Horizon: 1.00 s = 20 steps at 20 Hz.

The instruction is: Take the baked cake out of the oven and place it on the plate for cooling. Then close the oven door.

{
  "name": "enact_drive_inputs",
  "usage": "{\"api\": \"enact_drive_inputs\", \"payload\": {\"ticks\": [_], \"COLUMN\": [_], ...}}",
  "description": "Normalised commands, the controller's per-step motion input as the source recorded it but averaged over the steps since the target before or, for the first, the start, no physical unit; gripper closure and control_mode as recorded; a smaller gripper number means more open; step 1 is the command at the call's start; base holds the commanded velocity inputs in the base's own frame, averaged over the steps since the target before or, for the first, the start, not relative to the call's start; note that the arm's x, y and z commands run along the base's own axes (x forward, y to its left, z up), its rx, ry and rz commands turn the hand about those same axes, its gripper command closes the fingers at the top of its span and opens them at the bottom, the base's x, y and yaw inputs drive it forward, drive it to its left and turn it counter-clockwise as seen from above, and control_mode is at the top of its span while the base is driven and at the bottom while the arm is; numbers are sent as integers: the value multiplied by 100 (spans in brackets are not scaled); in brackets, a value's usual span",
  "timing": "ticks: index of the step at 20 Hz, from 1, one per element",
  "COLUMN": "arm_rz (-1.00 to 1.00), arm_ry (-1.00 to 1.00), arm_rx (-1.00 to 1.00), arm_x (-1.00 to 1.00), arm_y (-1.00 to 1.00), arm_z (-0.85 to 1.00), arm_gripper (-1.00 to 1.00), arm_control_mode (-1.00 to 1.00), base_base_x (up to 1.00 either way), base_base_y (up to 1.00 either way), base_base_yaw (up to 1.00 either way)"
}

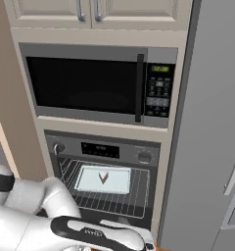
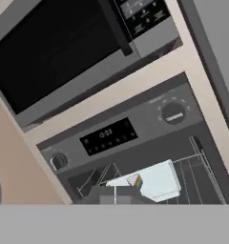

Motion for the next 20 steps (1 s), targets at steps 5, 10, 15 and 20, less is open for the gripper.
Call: {"api": "enact_drive_inputs", "payload": {"ticks": [5,10,15,20], "arm_rz": [6,3,0,2], "arm_ry": [47,52,54,46], "arm_rx": [-17,-18,-18,-14], "arm_x": [11,5,3,0], "arm_y": [32,37,38,35], "arm_z": [100,98,49,9], "arm_gripper": [100,100,100,100], "arm_control_mode": [-100,-100,-100,-100], "base_base_x": [0,0,0,0], "base_base_y": [0,0,0,0], "base_base_yaw": [0,0,0,0]}}
